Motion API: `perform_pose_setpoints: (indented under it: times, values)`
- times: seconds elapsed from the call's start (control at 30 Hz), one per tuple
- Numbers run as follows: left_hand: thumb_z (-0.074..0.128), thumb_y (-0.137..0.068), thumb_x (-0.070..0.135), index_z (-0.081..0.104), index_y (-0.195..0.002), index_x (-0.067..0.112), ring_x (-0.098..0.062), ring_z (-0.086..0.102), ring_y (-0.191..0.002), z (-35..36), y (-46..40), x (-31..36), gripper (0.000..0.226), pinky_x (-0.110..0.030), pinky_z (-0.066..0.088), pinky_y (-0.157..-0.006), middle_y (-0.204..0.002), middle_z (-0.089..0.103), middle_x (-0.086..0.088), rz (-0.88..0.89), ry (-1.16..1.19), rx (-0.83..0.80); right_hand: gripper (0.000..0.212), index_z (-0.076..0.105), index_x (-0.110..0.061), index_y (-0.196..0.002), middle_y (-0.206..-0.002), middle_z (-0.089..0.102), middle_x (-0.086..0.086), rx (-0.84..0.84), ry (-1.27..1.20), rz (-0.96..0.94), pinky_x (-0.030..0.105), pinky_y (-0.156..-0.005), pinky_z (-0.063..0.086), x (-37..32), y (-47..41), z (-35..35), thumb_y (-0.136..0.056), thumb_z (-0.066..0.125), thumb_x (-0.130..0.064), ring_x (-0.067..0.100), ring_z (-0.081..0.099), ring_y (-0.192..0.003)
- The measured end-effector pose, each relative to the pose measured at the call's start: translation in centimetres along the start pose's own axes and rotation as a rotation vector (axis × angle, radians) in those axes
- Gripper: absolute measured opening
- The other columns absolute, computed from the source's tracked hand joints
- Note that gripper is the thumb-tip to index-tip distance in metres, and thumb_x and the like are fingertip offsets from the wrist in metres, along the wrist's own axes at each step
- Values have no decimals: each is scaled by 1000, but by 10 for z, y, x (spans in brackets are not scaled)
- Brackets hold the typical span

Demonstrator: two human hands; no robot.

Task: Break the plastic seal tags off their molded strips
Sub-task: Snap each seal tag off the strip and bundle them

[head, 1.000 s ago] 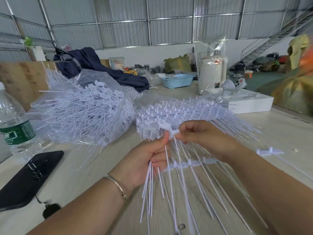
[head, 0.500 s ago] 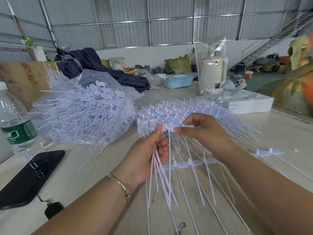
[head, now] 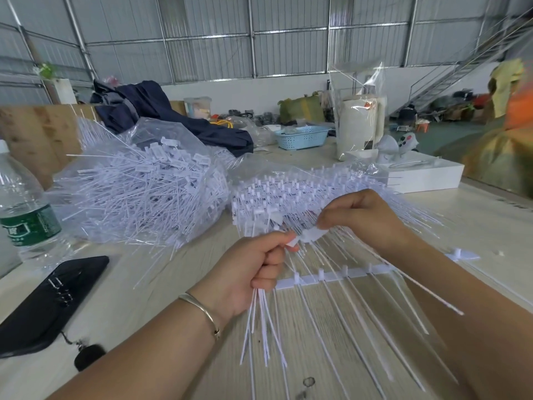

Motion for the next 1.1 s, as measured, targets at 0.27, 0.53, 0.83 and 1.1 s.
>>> perform_pose_setpoints:
  times: [0.27,0.53,0.83,1.1]
  values:
    - [70,-74,15,38,-53,22,-5,17,-36,5,6,3,39,-15,16,-33,-49,20,8,-30,-37,-154,22,71,-14,-55,-57,60,-3,46,5,74,22,-67,41,10,-6,-17,-73,67,-2,3,54,-57]
    - [70,-74,30,39,-68,21,-4,18,-39,-5,-4,1,32,-14,15,-31,-58,21,6,33,322,29,27,63,-15,-76,-66,49,0,-33,57,140,26,-59,29,8,-10,3,-83,47,4,12,39,-59]
    - [80,-67,27,71,-69,16,-4,20,-43,-4,-2,1,14,-14,17,-32,-62,26,6,59,202,19,8,66,-1,-88,-73,58,-3,-118,-27,-101,11,-67,43,1,-4,9,-88,60,4,7,54,-70]
    - [72,-76,20,71,-61,16,-3,18,-39,-4,0,2,16,-14,18,-28,-58,23,7,50,312,4,38,63,1,-82,-71,54,6,-207,92,4,35,-74,38,11,-1,14,-79,74,-35,20,46,-70]
Point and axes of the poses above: each hand's wrist, its own y-axis away from the middle knuckle, its own z-axis out of the palm, x = y × z, the point moved 5 cm from there along -y, towards the middle knuckle
